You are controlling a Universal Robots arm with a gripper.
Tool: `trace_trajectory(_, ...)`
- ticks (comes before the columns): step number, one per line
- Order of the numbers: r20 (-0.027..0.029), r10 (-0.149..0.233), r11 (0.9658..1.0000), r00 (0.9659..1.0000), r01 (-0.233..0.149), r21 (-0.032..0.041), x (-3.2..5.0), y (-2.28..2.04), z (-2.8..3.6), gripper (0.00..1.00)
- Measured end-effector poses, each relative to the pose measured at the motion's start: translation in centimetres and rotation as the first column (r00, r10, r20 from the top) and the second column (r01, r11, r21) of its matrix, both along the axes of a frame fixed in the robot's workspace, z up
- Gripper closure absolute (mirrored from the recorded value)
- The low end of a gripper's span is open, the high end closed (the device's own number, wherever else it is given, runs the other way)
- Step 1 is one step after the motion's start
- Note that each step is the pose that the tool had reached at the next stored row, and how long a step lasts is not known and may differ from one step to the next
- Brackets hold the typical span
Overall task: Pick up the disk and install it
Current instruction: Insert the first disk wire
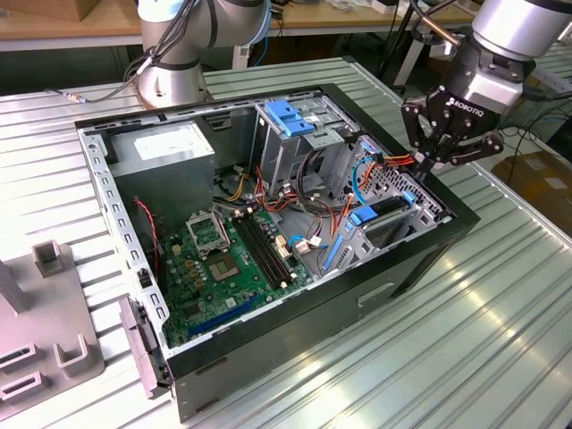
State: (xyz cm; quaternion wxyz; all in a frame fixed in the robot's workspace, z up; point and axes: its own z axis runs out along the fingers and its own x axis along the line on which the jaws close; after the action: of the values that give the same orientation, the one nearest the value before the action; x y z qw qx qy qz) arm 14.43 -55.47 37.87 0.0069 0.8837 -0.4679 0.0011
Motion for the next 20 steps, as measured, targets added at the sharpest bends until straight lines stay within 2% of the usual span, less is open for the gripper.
trace_trajectory(2, 0.0, 0.039, 0.9993, 0.9993, -0.039, 0.0, 0.0, 0.0, 0.0, 0.89)
trace_trajectory(5, 0.0, 0.085, 0.9964, 0.9964, -0.085, 0.0, 0.11, 0.01, -0.01, 0.89)
trace_trajectory(7, 0.0, 0.126, 0.992, 0.992, -0.126, 0.0, 0.39, 0.0, -0.02, 0.89)
trace_trajectory(15, 0.0, 0.184, 0.983, 0.983, -0.184, 0.0001, 1.27, 0.23, -0.05, 0.89)
trace_trajectory(17, 0.0, 0.189, 0.982, 0.982, -0.189, 0.0001, 1.39, 0.57, -0.05, 0.89)
trace_trajectory(20, 0.0, 0.193, 0.9812, 0.9812, -0.193, 0.0, 1.55, 1.58, -0.05, 0.89)
